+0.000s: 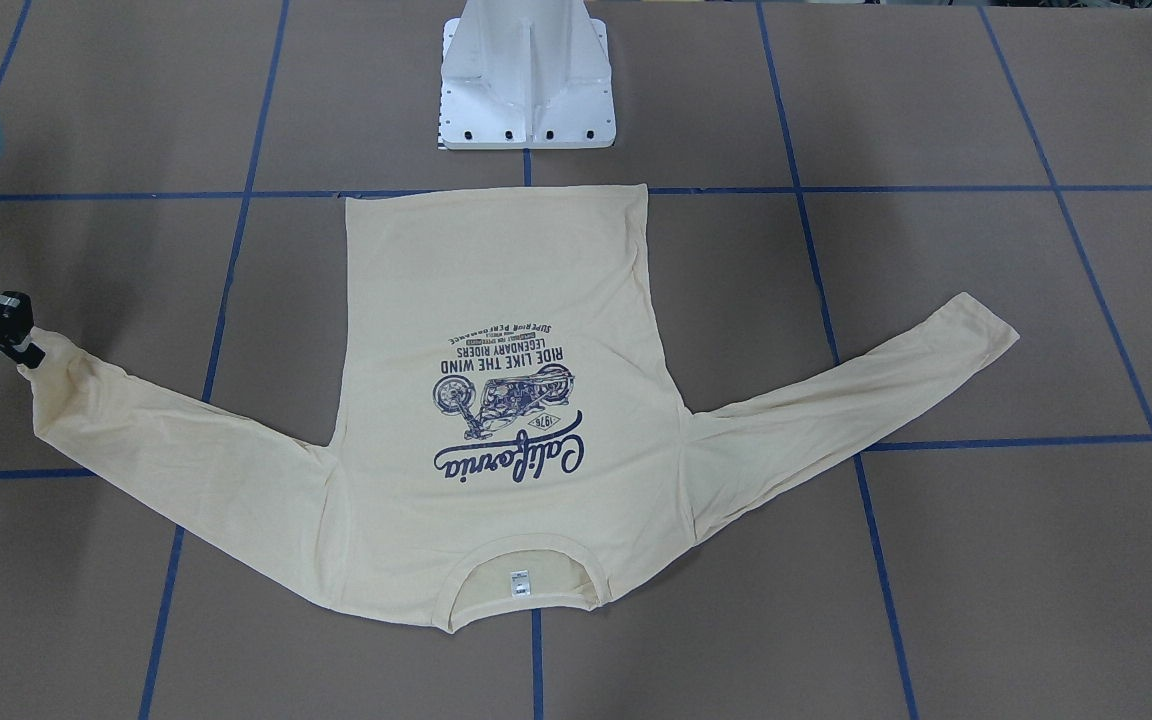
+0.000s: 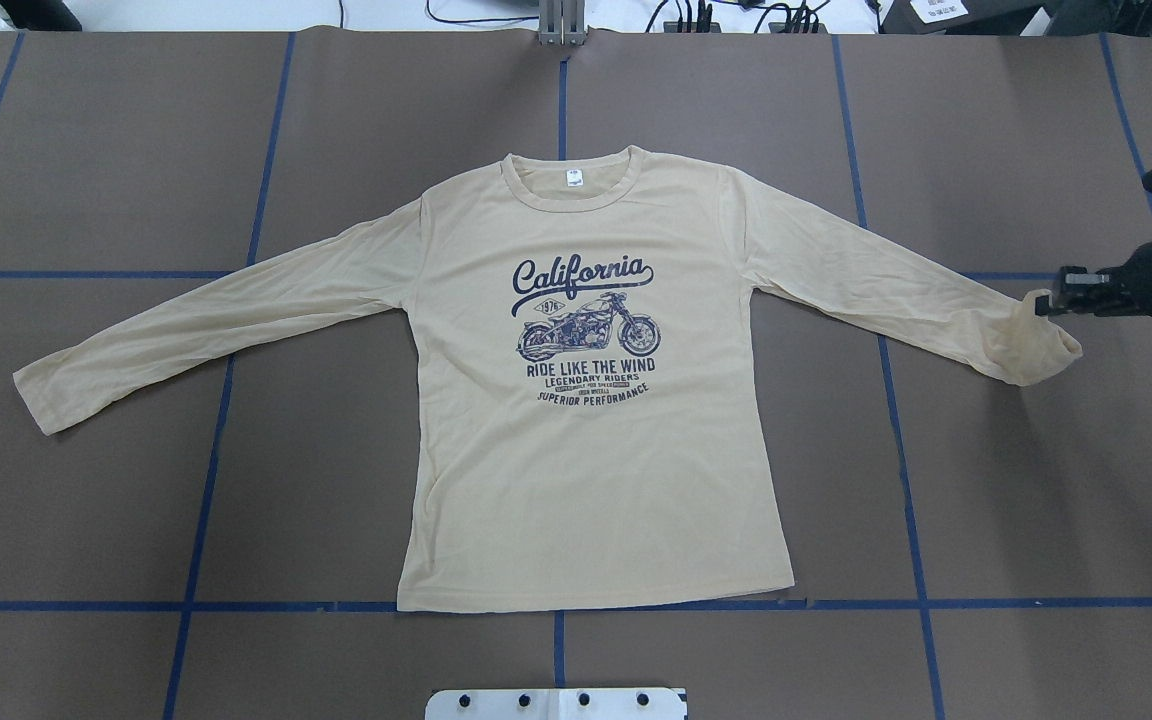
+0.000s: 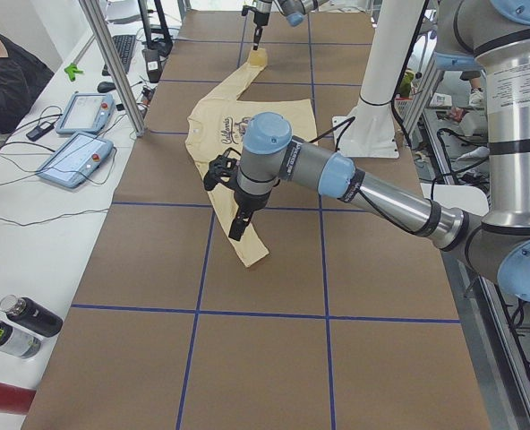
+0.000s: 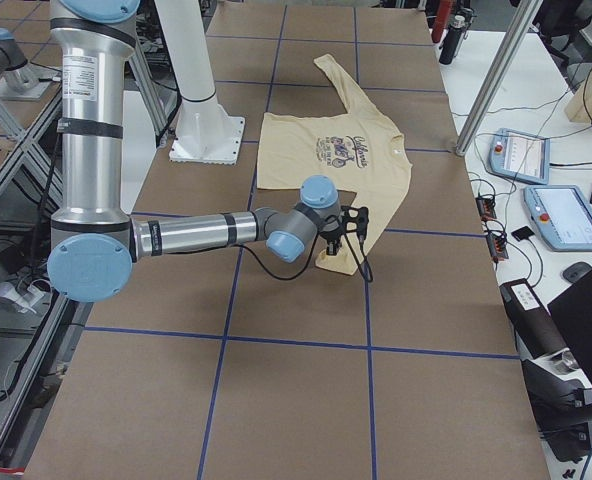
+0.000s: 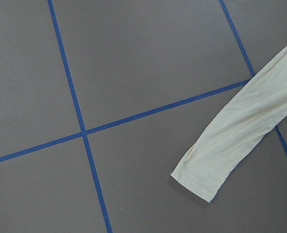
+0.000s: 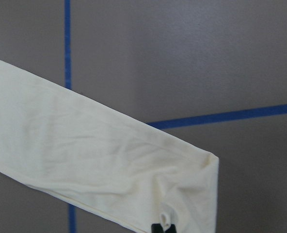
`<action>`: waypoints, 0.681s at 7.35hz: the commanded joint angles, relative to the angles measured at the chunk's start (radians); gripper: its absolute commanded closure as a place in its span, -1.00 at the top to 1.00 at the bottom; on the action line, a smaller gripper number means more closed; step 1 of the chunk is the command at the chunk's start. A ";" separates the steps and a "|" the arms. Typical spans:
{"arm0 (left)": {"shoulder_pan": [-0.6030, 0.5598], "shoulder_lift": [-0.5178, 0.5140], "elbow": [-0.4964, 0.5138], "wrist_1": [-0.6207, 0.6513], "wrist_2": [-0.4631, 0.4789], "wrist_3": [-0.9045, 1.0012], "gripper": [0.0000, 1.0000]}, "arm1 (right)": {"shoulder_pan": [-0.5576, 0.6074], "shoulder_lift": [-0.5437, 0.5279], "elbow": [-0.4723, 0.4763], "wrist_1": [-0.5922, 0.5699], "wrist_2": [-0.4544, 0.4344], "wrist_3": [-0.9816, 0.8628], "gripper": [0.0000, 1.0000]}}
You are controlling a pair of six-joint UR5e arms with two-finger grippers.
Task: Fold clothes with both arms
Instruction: 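Carry the sleeve cuff with the right gripper across the shirt body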
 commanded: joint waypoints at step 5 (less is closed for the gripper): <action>-0.001 0.002 0.002 0.000 0.000 0.000 1.00 | -0.191 0.766 0.033 -0.798 -0.291 0.291 -1.00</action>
